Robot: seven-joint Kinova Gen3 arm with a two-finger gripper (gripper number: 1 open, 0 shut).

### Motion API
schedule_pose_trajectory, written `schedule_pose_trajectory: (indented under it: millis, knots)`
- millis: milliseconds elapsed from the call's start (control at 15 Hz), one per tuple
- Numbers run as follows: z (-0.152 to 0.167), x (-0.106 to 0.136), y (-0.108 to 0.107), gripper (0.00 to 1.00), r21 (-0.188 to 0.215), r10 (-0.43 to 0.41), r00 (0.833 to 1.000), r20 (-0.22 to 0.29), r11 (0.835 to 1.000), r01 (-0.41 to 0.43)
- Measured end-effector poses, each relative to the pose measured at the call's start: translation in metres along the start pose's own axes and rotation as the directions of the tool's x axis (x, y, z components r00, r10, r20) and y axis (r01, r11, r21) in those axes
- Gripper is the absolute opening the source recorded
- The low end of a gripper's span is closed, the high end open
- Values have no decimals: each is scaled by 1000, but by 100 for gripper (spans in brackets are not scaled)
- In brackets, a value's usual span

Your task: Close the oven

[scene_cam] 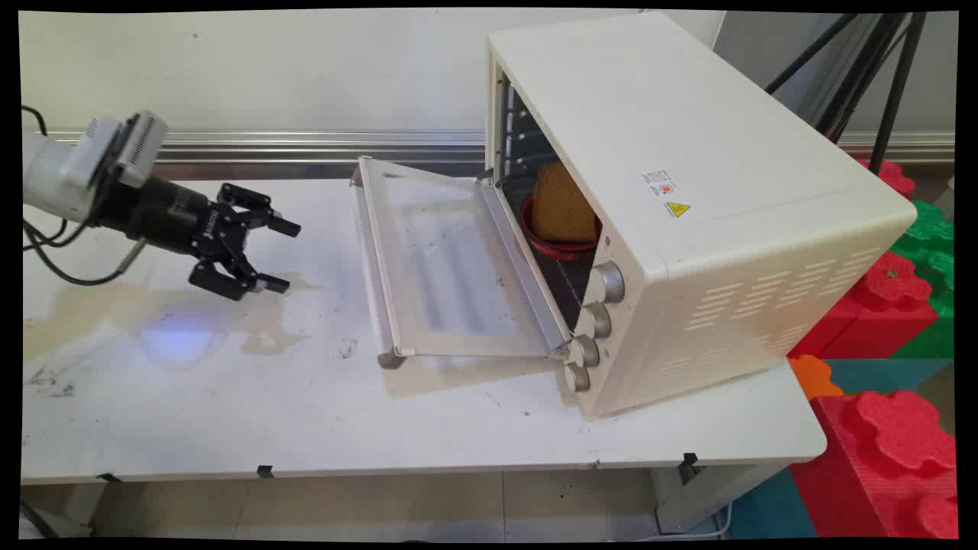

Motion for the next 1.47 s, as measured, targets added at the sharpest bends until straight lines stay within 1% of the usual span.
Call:
schedule_pose_trajectory:
  millis: [400,1067,1133,1467]
  knots:
    - [33,-13,-6,100,7,-33,999,17,999,33]
    - [72,-25,-9,100,9,-73,997,25,997,73]
    - [74,-26,-8,0,10,-75,997,24,997,75]
    - [84,-29,-8,0,14,-81,997,18,997,81]
